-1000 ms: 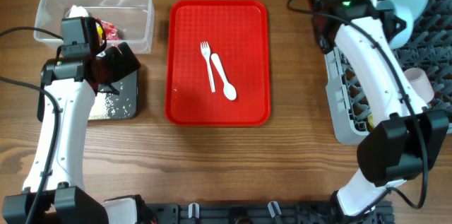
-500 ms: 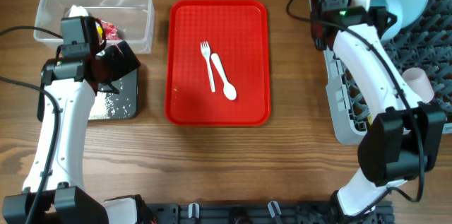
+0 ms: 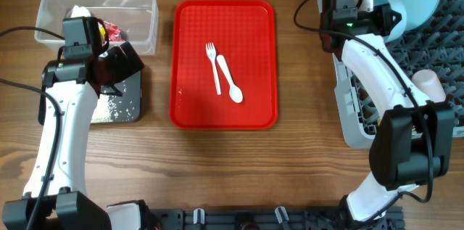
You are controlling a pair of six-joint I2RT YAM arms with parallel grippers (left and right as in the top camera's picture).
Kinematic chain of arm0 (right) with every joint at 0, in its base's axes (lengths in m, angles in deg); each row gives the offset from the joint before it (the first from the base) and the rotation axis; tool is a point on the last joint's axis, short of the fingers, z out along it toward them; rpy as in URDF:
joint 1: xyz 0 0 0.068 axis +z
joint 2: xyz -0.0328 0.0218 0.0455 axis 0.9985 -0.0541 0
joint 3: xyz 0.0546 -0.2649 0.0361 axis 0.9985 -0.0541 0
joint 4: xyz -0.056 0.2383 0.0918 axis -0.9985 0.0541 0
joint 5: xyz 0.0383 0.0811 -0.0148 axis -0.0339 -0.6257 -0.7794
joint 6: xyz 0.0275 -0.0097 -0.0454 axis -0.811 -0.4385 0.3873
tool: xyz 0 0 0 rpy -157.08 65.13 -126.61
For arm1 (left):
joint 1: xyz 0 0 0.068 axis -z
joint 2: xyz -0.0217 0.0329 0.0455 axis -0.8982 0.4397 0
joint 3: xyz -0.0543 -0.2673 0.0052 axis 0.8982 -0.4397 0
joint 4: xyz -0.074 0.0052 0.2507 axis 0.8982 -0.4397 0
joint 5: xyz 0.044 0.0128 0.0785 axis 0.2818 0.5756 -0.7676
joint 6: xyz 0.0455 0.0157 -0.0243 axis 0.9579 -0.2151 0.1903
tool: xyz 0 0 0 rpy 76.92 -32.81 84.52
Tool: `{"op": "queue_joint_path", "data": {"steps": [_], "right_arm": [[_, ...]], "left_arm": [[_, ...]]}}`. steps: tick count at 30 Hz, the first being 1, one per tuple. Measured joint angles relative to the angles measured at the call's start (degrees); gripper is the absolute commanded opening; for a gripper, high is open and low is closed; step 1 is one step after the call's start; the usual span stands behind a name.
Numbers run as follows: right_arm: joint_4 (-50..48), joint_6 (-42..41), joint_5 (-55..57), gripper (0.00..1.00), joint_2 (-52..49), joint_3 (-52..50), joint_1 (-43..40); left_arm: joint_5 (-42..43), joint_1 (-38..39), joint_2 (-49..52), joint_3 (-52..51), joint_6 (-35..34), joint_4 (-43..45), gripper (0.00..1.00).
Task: Sort waste into correct bins and load items into the dishwasher rack
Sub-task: 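Carry the light-blue bowl into the rack and release it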
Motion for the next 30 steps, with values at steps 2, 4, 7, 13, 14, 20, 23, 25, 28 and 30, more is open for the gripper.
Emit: {"op": "queue_joint_path", "data": {"steps": [2,4,7,13,14,20,23,25,28,30], "right_arm": [[-0.46,1.05,-0.50,0.04,0.00,0.00,-0.46],[-0.66,1.97,-1.11,0.04,0.00,0.00,-0.81],[-0.66,2.82,-1.40,0.04,-0.04,-0.04,-0.96],[-0.83,4.07,-1.40,0.04,-2.64,-0.04,-0.96],[-0.83,4.11,-1.40,0.04,-3.17,-0.07,-0.96],[-0.87,4.31,-1.16,0.04,-3.80,-0.26,-0.96],[-1.14,4.33,-1.09,0.04,-3.80,-0.26,-0.96],[-1.29,4.55,-1.09,0.06,-3.80,-0.26,-0.96],[-1.31,5.40,-1.01,0.54,-3.80,-0.26,-0.96],[-1.42,5.31,-0.94,0.81,-3.80,-0.28,-0.96]], "left_arm": [[0.00,0.00,0.00,0.00,0.00,0.00,1.00],[0.00,0.00,0.00,0.00,0.00,0.00,1.00],[0.00,0.00,0.00,0.00,0.00,0.00,1.00],[0.00,0.00,0.00,0.00,0.00,0.02,1.00],[0.00,0.00,0.00,0.00,0.00,0.00,1.00],[0.00,0.00,0.00,0.00,0.00,0.00,1.00],[0.00,0.00,0.00,0.00,0.00,0.00,1.00],[0.00,0.00,0.00,0.00,0.00,0.00,1.00],[0.00,0.00,0.00,0.00,0.00,0.00,1.00],[0.00,0.00,0.00,0.00,0.00,0.00,1.00]]}}
